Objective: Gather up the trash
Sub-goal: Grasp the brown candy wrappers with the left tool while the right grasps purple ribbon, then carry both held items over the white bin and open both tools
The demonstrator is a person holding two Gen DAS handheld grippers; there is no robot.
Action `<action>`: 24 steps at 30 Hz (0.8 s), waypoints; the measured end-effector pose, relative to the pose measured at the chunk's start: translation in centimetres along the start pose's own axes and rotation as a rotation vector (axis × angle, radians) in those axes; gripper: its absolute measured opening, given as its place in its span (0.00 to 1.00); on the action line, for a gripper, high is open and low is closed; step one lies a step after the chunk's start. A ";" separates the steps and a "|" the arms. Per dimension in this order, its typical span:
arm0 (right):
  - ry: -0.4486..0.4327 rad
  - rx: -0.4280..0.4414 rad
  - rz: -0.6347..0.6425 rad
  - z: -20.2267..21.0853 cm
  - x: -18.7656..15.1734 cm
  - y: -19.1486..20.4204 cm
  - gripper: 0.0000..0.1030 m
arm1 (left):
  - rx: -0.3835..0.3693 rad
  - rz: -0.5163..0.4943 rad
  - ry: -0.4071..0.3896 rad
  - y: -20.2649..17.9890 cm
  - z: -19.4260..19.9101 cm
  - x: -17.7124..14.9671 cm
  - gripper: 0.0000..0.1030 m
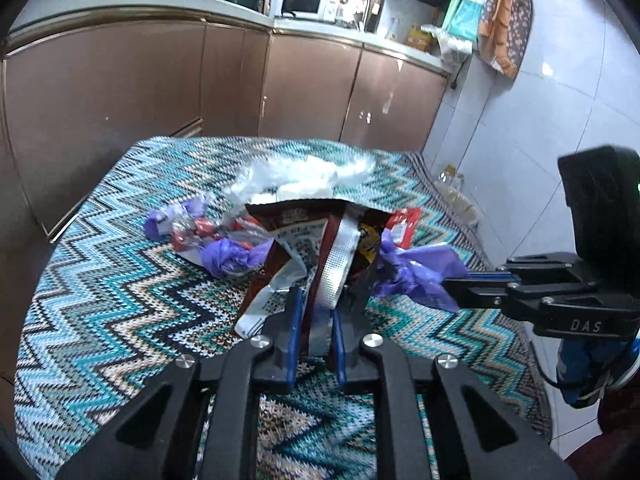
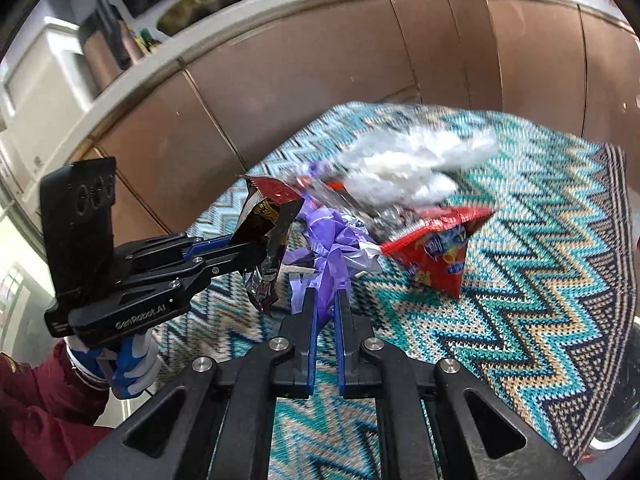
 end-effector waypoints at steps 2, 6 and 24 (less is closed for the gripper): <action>-0.037 0.007 0.006 1.8 0.4 0.3 0.07 | 0.001 -0.004 -0.026 -0.5 1.3 0.5 0.13; -0.118 -0.009 -0.002 5.5 0.8 -0.2 0.07 | -0.043 -0.043 -0.071 -3.8 2.8 2.2 0.13; -0.281 -0.510 -0.335 23.4 -5.4 -21.7 0.07 | -0.397 -0.281 0.144 -30.9 -9.0 5.0 0.13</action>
Point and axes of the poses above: each gripper's, at about its wrist camera, not at the fingertips, and z roughly against the way its jaws point, y to its left, x to its top, the point moved 8 cm from there along -z, roughly the way its jaws point, and after that the axes turned 5 degrees about -y, right-handed, at the moved point
